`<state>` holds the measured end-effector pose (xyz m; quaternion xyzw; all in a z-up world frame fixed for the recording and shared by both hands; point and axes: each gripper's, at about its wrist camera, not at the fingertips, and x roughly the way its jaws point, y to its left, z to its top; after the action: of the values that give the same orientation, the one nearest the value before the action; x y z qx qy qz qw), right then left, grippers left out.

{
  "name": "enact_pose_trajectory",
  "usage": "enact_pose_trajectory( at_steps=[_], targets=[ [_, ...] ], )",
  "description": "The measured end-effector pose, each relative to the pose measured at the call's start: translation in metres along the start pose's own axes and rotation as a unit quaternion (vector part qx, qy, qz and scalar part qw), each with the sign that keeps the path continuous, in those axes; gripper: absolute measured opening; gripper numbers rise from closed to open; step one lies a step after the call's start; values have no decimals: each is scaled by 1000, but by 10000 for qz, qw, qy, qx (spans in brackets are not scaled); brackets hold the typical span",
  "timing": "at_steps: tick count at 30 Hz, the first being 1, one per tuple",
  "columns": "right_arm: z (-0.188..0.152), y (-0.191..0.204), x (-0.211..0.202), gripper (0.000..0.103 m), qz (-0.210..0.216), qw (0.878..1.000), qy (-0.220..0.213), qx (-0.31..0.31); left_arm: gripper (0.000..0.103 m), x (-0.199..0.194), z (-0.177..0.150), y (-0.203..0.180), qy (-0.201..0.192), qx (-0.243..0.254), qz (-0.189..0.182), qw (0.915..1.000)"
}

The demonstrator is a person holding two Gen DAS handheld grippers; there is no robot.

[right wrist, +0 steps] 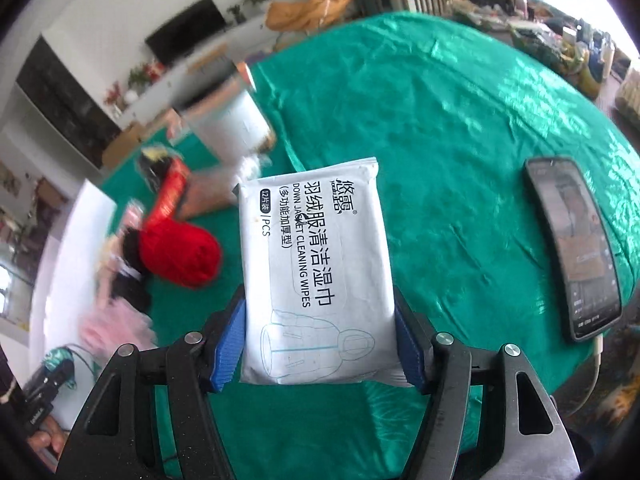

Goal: Organize soft objects
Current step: 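Carry the wipes pack and teal pouch into the white box and open both tools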

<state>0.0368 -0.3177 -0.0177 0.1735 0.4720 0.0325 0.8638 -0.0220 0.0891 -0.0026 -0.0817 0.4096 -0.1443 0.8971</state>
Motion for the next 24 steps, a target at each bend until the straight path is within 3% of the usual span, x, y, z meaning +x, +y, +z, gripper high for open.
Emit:
enact_pose_trajectory(
  at_steps=[4, 9, 13, 16, 18, 20, 23, 24],
  targets=[
    [12, 46, -19, 68, 333, 9988, -242, -278, 47, -36, 11, 27, -330, -234, 118, 9991],
    [-5, 151, -24, 68, 1160, 9875, -48, -1065, 47, -78, 13, 88, -611, -559, 840, 9930],
    [-29, 260, -16, 68, 2238, 9602, 381, -1629, 47, -108, 1, 145, -690, -967, 1565, 9805],
    [-51, 342, -8, 68, 2870, 9328, 709, -2063, 47, -124, -12, 177, -674, -1199, 2105, 9679],
    [-73, 387, -2, 71, 3122, 9152, 910, -2380, 55, -123, -24, 195, -551, -1326, 2542, 9564],
    [-92, 420, 10, 76, 3191, 8987, 1086, -2806, 87, -117, -33, 210, -355, -1488, 2805, 9476],
    [-109, 424, 23, 79, 3165, 8912, 1157, -3038, 93, -115, -41, 221, -404, -1748, 2891, 9403],
    [-112, 418, 25, 79, 3061, 8923, 1059, -3145, 93, -114, -41, 221, -452, -1800, 2816, 9414]
  ],
)
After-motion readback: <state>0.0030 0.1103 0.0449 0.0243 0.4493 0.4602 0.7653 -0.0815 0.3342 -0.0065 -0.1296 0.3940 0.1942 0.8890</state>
